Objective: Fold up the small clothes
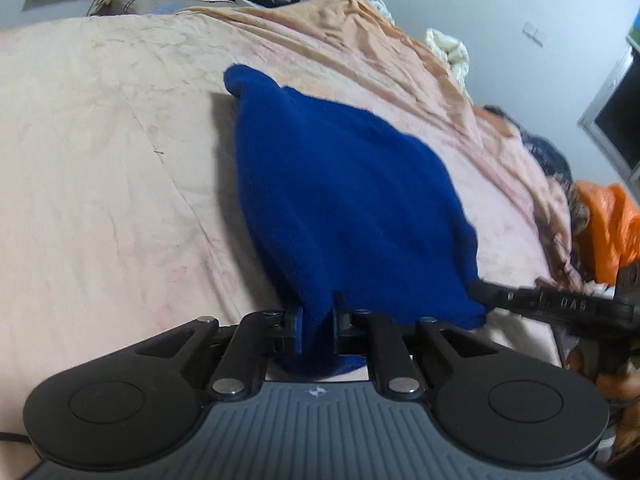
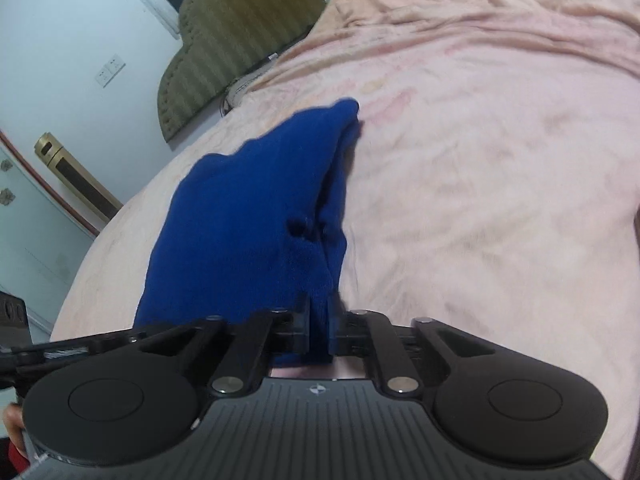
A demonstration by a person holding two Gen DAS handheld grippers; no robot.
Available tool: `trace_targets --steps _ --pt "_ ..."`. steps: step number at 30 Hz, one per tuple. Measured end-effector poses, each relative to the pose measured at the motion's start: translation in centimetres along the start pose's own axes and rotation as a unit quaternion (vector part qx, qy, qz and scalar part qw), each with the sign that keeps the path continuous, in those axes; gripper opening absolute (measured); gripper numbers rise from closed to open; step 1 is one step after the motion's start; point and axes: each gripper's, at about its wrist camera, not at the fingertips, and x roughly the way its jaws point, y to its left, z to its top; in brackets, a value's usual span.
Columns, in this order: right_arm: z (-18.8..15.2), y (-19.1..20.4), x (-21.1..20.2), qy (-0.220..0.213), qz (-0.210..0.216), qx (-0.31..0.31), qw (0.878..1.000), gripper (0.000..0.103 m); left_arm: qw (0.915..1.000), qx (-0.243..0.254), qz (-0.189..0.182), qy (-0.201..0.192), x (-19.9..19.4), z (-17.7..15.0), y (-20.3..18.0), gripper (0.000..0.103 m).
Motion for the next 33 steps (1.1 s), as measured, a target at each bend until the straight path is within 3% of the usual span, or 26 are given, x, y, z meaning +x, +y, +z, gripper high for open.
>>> trace_targets --steps 3,5,8,9,11,12,13,14,16,18,20,22,28,31,33 --pt "-0.5 0.6 -1.2 -0.015 0.016 0.004 1.000 0.008 0.9996 0.018 0.013 -0.015 -1.3 -0.2 0.0 0.010" --pt "-1.1 1.2 -2.0 -0.018 0.029 -0.003 0.999 0.008 0.9990 0.032 0.030 -0.002 -0.8 -0.7 -0.3 0.010" --pt "-1.8 1.4 -1.3 0.004 -0.002 -0.026 1.000 0.008 0.9974 0.047 0.055 -0.003 -0.7 -0.9 -1.2 0.012" --pt "-1.8 1.3 -1.0 0.006 -0.011 -0.029 1.000 0.015 0.9964 0.052 0.067 -0.007 -1.1 -0.8 -1.7 0.013" --pt "-1.7 1.8 -1.8 -0.017 -0.029 -0.028 0.999 0.025 0.9918 0.073 0.102 -0.024 -2.1 -0.9 -3.1 0.026" --pt "-1.6 2.6 -2.4 -0.038 -0.047 -0.046 0.997 0.024 0.9879 0.089 0.122 -0.034 -2.3 -1.0 -3.8 0.049" --pt "-1.5 3.6 -2.9 -0.059 -0.069 -0.079 0.993 0.024 0.9832 0.105 0.142 -0.045 -2.4 -1.2 -4.6 0.081" --pt "-1.5 4.7 -3.0 -0.072 -0.077 -0.113 0.988 0.024 0.9779 0.116 0.165 -0.055 -2.2 -1.4 -5.2 0.091" --pt "-1.5 6.0 -2.4 -0.072 -0.059 -0.141 0.986 0.023 0.9689 0.129 0.200 -0.066 -1.7 -1.8 -6.2 0.093" --pt "-1.8 6.5 -0.7 -0.045 -0.050 -0.152 0.986 0.025 0.9643 0.140 0.219 -0.050 -0.7 -2.2 -7.1 0.093" --pt "-2.4 6.3 1.1 -0.029 -0.092 -0.169 0.981 0.020 0.9614 0.137 0.235 -0.042 -0.4 -2.7 -7.4 0.093" --pt "-2.9 6.3 1.1 -0.044 -0.130 -0.173 0.975 0.021 0.9623 0.132 0.235 -0.037 -0.4 -3.1 -7.5 0.093" --pt "-3.7 7.6 -0.5 -0.054 -0.112 -0.201 0.972 0.039 0.9678 0.098 0.231 -0.024 -0.5 -3.6 -7.4 0.093" --pt "-4.2 7.0 0.1 -0.031 -0.147 -0.194 0.969 0.042 0.9644 0.099 0.244 -0.024 -0.6 -4.1 -7.5 0.093" --pt "-4.7 7.1 -0.9 -0.039 -0.135 -0.184 0.973 0.042 0.9610 0.101 0.257 -0.019 -0.6 -4.4 -7.7 0.093"
